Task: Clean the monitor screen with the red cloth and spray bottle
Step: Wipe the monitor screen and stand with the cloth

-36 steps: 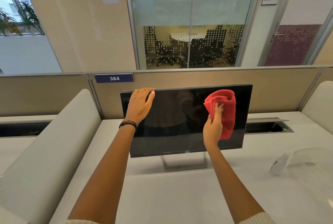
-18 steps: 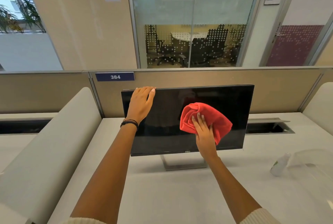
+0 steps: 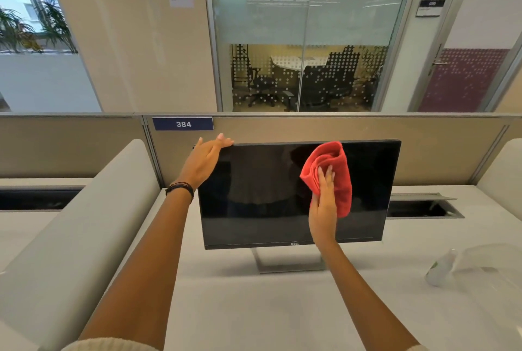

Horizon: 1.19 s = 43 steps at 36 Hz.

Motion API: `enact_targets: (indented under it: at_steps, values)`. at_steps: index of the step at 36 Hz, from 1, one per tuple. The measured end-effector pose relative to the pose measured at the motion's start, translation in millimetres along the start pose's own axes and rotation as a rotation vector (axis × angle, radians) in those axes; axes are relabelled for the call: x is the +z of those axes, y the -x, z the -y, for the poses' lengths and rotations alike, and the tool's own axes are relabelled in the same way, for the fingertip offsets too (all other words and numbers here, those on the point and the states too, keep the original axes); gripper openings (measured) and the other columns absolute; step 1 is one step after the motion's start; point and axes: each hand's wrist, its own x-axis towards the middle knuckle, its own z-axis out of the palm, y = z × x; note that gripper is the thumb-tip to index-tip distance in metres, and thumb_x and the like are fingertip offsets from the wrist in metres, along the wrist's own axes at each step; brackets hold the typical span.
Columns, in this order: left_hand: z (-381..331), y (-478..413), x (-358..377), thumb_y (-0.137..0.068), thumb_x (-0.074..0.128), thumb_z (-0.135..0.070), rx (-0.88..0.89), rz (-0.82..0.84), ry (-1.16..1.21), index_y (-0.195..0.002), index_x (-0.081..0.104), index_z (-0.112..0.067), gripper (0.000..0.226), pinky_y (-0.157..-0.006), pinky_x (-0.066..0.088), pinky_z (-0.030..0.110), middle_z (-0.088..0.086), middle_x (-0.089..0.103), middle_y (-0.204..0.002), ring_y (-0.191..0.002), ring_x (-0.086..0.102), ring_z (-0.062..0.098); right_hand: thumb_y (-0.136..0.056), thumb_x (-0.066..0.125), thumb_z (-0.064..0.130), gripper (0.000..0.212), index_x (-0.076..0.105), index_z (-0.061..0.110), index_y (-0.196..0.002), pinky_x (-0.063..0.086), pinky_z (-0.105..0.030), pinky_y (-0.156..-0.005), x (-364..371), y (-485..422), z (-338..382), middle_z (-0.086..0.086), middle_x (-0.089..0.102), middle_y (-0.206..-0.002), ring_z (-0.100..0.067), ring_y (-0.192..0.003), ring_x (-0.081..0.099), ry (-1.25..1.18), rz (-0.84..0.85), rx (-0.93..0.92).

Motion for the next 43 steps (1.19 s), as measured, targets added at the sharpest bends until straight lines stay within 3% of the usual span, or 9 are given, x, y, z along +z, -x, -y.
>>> enact_targets:
  at_steps: [3,8,13,23,26,32,39,43]
  values:
    - [5.4,2.5,2.5,-0.102,0.019,-0.031,0.073,-0.014,-0.077,-0.129,0.052,-0.022,0.043,-0.116,0.004,0.037,0.004,0.046,-0.142,-0.138,0.028,0.024,-0.092,0.052,0.002,0.061,0.027,0.017,-0.145,0.015,-0.025,-0.115,5.1,-18.2,12.8,-0.005,0.025,-0.154,-0.018,-0.144,0.016,-0.014,0.045,-0.1]
    - [11.2,0.5,8.7,-0.101,0.022,-0.029,0.119,-0.069,-0.154,-0.132,0.049,-0.02,0.042,-0.117,0.01,0.034,0.004,0.05,-0.139,-0.134,0.038,0.021,-0.09,0.052,-0.002,0.059,0.033,0.016,-0.142,0.02,-0.038,-0.113,22.4,-25.1,22.6,-0.009,0.029,-0.152,-0.021,-0.142,0.014,0.161,0.186,-0.356]
    - [15.0,-2.9,11.4,-0.101,0.022,-0.029,0.128,-0.093,-0.138,-0.129,0.052,-0.021,0.042,-0.116,0.013,0.034,0.002,0.052,-0.138,-0.133,0.039,0.02,-0.085,0.059,-0.002,0.059,0.04,0.012,-0.139,0.028,-0.053,-0.108,28.9,-5.1,6.3,-0.013,0.037,-0.147,-0.028,-0.137,0.021,0.246,0.246,-0.42]
    - [19.8,-1.0,13.0,-0.101,0.024,-0.028,0.148,-0.113,-0.132,-0.13,0.051,-0.023,0.04,-0.108,0.008,0.022,0.001,0.052,-0.137,-0.131,0.039,0.018,-0.076,0.074,0.007,0.066,0.046,0.013,-0.135,0.034,-0.047,-0.104,4.1,24.2,-58.4,-0.009,0.043,-0.142,-0.026,-0.133,0.034,0.407,0.386,-0.577]
    - [20.5,-1.5,12.5,-0.101,0.024,-0.029,0.146,-0.101,-0.135,-0.131,0.051,-0.023,0.041,-0.111,0.009,0.025,0.001,0.052,-0.137,-0.132,0.039,0.018,-0.075,0.074,0.009,0.065,0.047,0.013,-0.134,0.036,-0.047,-0.103,-7.7,22.4,-64.9,-0.009,0.043,-0.142,-0.027,-0.132,0.036,0.416,0.385,-0.554]
    - [20.9,-0.9,14.7,-0.101,0.024,-0.028,0.157,-0.129,-0.148,-0.129,0.051,-0.023,0.04,-0.108,0.008,0.022,0.0,0.053,-0.135,-0.13,0.04,0.018,-0.085,0.061,-0.001,0.064,0.033,0.013,-0.141,0.036,-0.049,-0.107,-9.1,3.2,-34.2,-0.013,0.035,-0.148,-0.03,-0.138,0.03,0.24,0.245,-0.25]
    - [19.9,0.0,14.6,-0.101,0.026,-0.026,0.17,-0.14,-0.137,-0.129,0.052,-0.021,0.038,-0.112,0.014,0.028,0.002,0.053,-0.134,-0.128,0.042,0.019,-0.09,0.052,0.001,0.059,0.031,0.015,-0.143,0.022,-0.042,-0.11,1.9,-38.6,15.3,-0.01,0.025,-0.153,-0.021,-0.142,0.014,0.248,0.229,-0.383]
    - [18.5,0.3,15.7,-0.101,0.028,-0.025,0.167,-0.151,-0.12,-0.129,0.052,-0.02,0.037,-0.112,0.014,0.029,0.004,0.054,-0.134,-0.128,0.042,0.02,-0.09,0.051,0.003,0.06,0.03,0.016,-0.144,0.015,-0.049,-0.111,17.3,-41.0,31.1,-0.009,0.02,-0.154,-0.024,-0.142,0.01,0.285,0.221,-0.402]
